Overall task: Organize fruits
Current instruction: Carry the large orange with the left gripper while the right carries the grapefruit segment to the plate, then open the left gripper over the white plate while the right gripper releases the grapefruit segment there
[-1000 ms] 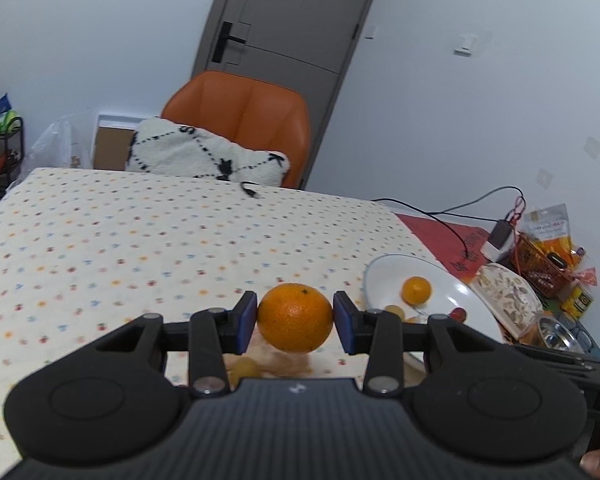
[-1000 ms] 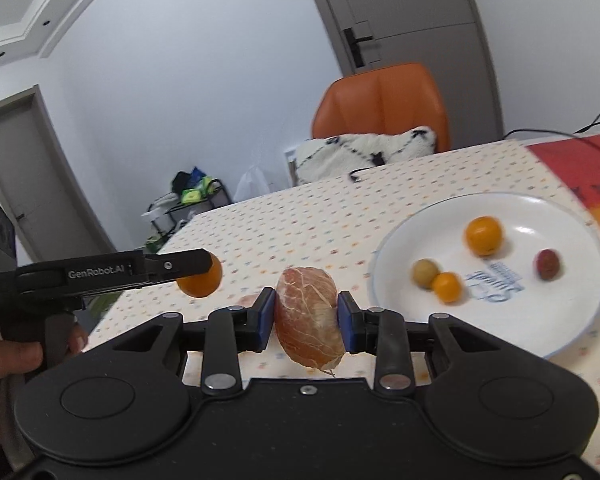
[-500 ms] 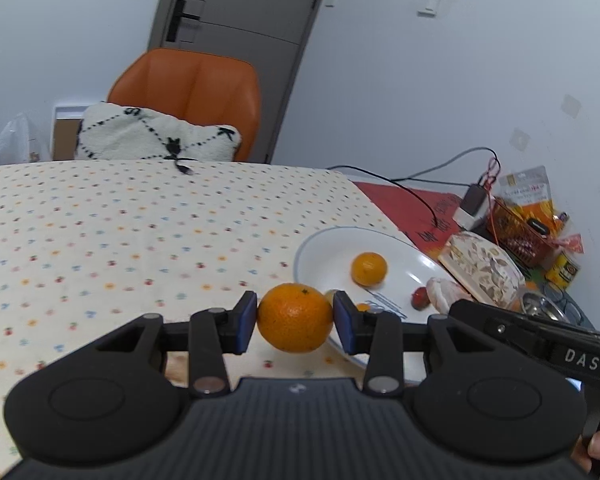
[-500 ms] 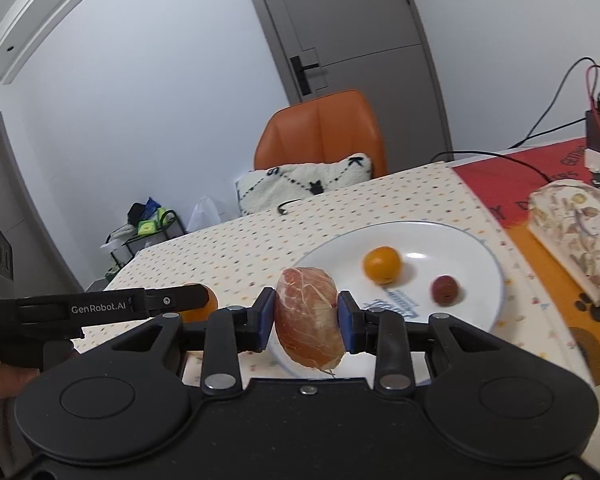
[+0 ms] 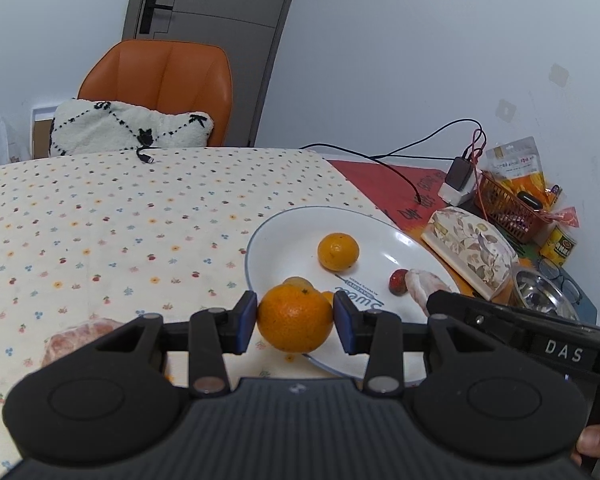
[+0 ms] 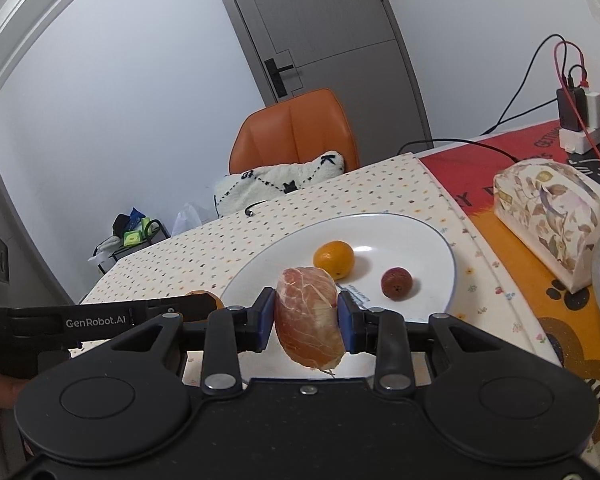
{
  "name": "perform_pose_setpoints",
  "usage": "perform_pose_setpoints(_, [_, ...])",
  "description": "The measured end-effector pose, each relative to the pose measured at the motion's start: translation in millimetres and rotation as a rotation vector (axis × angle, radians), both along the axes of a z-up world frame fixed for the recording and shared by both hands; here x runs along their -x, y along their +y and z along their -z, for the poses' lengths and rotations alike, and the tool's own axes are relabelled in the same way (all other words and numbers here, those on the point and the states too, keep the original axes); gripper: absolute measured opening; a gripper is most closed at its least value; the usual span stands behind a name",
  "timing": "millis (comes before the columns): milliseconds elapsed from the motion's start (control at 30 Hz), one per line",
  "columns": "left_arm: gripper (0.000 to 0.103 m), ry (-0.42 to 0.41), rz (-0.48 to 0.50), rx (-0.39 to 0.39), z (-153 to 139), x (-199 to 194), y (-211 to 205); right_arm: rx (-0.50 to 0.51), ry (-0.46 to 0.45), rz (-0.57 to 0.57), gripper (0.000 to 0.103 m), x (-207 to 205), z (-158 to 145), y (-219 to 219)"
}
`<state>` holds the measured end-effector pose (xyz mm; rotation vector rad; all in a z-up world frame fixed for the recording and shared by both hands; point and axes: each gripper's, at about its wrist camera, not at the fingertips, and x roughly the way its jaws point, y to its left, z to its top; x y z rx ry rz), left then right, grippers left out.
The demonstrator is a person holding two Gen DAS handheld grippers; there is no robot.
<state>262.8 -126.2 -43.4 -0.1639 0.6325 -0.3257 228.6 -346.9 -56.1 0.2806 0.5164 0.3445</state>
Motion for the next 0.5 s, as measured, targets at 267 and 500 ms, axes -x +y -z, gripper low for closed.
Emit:
perform_pose_setpoints(267, [0.040, -0.025, 0.008, 0.020, -4.7, -4.6, -11.1, 0.013, 0.010, 0.008, 0.032, -4.7, 6.9, -3.8])
perform_pose_setpoints(500, [0.041, -0.034, -0.020, 0.000, -6.8, -1.6, -3.2, 0.042, 0.003, 0.027, 0.032, -15.3, 5.8, -6.0])
